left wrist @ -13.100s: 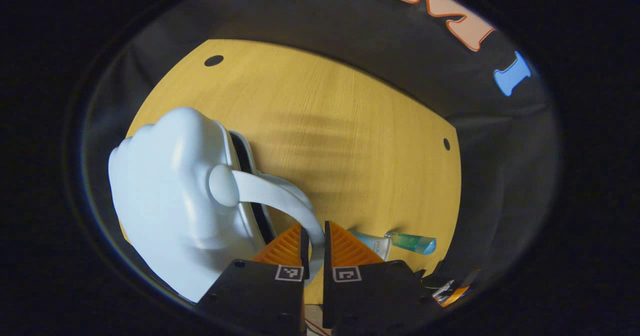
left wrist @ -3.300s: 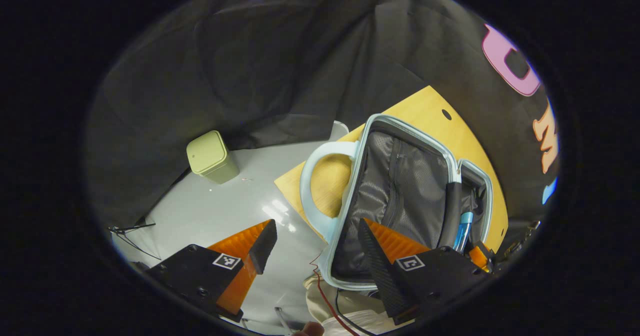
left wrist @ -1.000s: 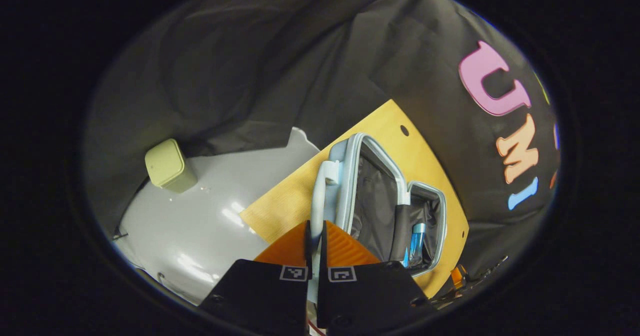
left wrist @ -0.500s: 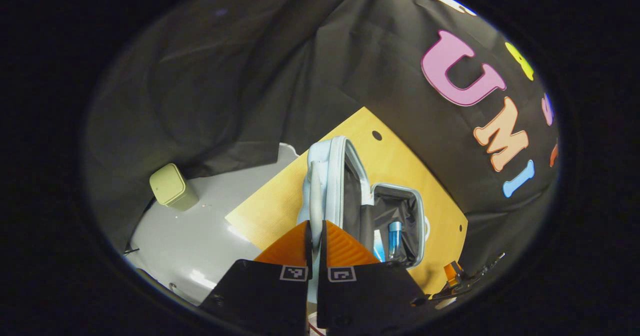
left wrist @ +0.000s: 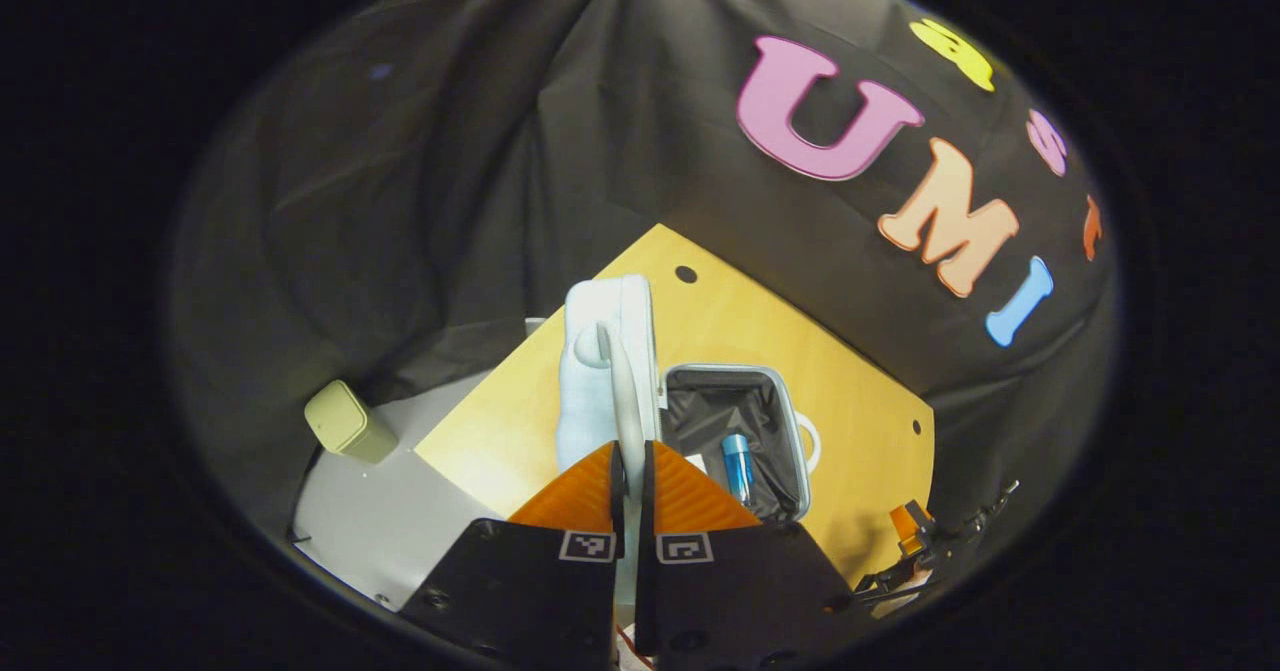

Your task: First open the suitcase, pack the skin care products into it, and then close the suitcase.

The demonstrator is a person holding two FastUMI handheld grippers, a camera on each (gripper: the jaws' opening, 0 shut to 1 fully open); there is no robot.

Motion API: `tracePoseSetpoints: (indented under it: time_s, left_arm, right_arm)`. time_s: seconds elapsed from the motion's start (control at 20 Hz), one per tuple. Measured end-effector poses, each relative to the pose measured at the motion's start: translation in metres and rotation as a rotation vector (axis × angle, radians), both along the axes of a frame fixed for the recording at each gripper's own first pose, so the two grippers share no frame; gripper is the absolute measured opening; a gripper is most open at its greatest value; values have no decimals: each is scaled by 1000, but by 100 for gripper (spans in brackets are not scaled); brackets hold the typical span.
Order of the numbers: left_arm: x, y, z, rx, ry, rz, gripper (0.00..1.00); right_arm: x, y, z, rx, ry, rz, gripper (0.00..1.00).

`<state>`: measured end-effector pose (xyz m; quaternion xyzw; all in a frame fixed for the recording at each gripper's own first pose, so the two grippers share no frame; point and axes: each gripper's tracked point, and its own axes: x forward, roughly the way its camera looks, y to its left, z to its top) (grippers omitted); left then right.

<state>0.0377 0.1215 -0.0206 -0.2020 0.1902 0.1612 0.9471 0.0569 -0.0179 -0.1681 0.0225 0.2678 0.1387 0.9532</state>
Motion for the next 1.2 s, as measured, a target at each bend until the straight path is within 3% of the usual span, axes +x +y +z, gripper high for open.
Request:
tracePoseSetpoints:
  time_s: [0.1, 0.45, 0.75, 1.2]
  left_arm:
    - [9, -23, 9, 21, -9, -31, 1]
    - [51, -80, 22, 50, -33, -126, 1]
    - [85, -123, 27, 45, -36, -247, 1]
    - [157, -190, 1, 31, 37, -457, 1]
  right_arm:
    - [-1, -5, 1, 3, -2, 9, 98]
    - [0, -29, 16, 24, -20, 0, 98]
    - [-2, -55, 28, -1, -41, -49, 98]
    - [-15, -57, 53, 39, -82, -124, 98]
